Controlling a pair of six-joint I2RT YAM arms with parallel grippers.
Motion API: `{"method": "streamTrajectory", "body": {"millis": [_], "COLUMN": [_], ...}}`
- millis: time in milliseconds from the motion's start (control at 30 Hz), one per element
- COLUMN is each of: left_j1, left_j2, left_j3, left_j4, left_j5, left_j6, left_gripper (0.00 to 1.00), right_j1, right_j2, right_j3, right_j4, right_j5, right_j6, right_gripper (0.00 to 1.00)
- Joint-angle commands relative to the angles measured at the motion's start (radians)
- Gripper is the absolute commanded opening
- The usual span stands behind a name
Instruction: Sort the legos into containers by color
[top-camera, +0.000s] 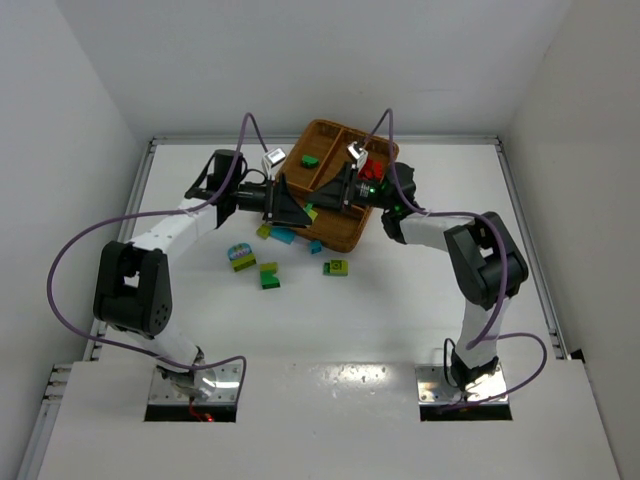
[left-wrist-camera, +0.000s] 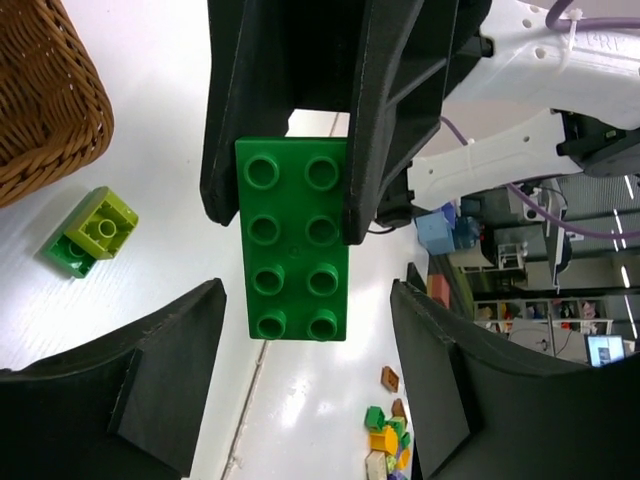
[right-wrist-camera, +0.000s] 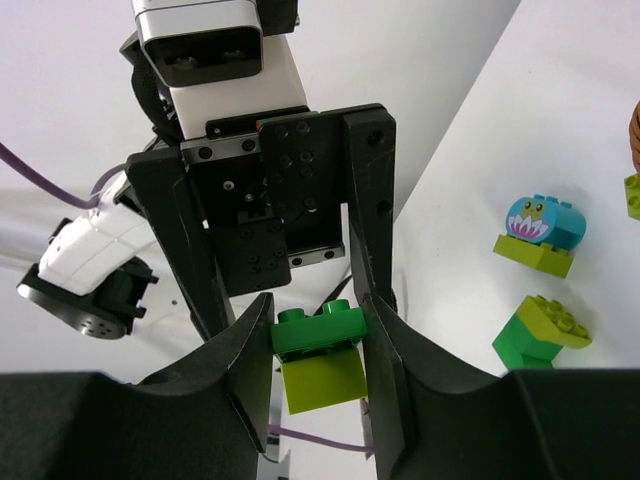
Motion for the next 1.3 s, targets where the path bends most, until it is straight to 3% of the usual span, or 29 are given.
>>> {"method": "streamTrajectory", "body": {"millis": [0, 300, 400, 567, 667, 1033, 1267], "left_j1": [-0.009, -0.036, -0.036, -0.036, -0.036, -0.027, -0.027], "left_j2": [0.003, 0.003, 0.003, 0.003, 0.014, 0.025, 0.057], "left_j3": [0.002, 0.002, -0.007, -0.025, -0.026, -0.026, -0.026], "left_j4": [0.028, 0.059, 0.068, 0.068, 0.068, 0.024, 0.014], "left_j5": [-0.007, -0.102, -0.125, -0.168, -0.168, -0.147, -0.119], "left_j6": [0.005, -0.049, -0.058, -0.067, -0.067, -0.017, 0.002], "left_gripper": [0.72, 0.51, 0.38, 0.16, 0.09, 0.07, 0.06], "right_j1": [0.004, 0.022, 0.031, 0.054, 0.055, -0.008, -0.018], "right_j2": [-0.045, -0.045, -0.059, -0.155, -0.195, -0.226, -0.178], "right_j3": [0.012, 0.021, 0.032, 0.032, 0.032, 0.012, 0.088], "right_j4": [0.036, 0.009, -0.054, -0.298, -0.399, -0.472, -0.481], "right_j5": [0.018, 0.038, 0.062, 0.225, 0.309, 0.338, 0.363], "right_j6": [-0.029, -0.049, -0.085, -0.19, -0.243, -0.279, -0.268], "right_gripper": [0.21, 0.21, 0.21, 0.21, 0.2, 0.2, 0.2]}}
